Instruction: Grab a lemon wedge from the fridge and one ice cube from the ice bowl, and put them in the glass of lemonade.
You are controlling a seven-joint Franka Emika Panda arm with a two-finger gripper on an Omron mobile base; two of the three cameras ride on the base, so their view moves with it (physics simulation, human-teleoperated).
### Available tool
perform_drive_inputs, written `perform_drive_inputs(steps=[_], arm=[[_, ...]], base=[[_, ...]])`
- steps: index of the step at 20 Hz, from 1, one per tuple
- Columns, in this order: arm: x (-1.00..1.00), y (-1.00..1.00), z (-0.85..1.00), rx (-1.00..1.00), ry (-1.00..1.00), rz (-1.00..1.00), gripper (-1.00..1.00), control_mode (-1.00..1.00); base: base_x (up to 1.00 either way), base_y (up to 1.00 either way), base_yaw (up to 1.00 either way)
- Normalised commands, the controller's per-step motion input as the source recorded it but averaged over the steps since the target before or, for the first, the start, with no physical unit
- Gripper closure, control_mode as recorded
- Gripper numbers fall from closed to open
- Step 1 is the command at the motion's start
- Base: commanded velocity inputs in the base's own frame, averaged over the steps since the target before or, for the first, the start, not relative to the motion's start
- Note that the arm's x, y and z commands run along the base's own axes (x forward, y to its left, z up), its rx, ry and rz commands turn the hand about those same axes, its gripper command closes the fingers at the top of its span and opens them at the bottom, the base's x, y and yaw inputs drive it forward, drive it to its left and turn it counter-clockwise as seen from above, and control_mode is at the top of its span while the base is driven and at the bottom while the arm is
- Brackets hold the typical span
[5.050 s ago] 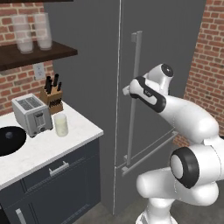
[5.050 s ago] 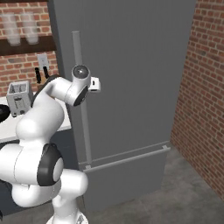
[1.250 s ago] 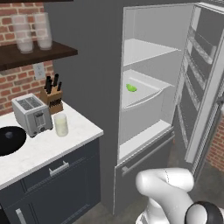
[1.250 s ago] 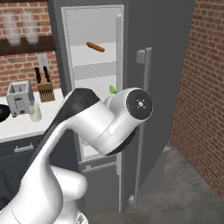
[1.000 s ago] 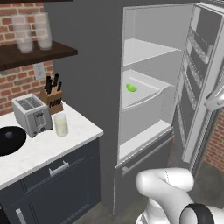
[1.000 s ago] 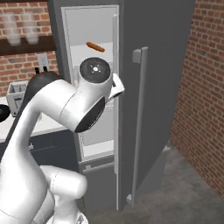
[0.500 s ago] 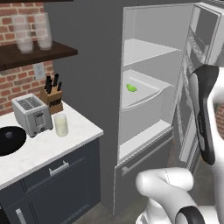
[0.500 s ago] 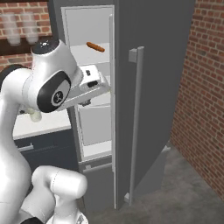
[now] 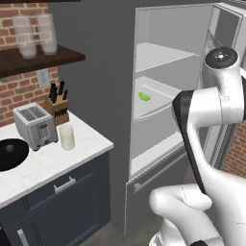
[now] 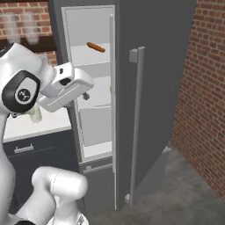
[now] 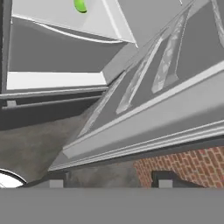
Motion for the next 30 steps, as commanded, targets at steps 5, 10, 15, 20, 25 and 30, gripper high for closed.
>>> perform_drive_inputs(steps=[5, 10, 15, 20, 25, 30], arm=[[0.20, 0.05, -0.03, -0.27, -0.13, -0.20, -1.00, -1.00], [0.95, 0.03, -0.21, -0.31, 0.03, -0.23, -1.00, -1.00], [0.95, 0.00, -0.18, -0.28, 0.16, -0.26, -1.00, -1.00], [0.67, -0.11, -0.29, -0.19, 0.16, -0.30, -1.00, -1.00], [0.06, -0.38, -0.15, -0.01, 0.00, -0.23, -1.00, -1.00], [-0.52, -0.67, 0.00, 0.00, 0.00, -0.13, -1.00, -1.00]], base=[[0.00, 0.00, 0.00], [0.00, 0.00, 0.00], [0.00, 0.00, 0.00], [0.00, 0.00, 0.00], [0.00, 0.00, 0.00], [0.00, 0.00, 0.00]])
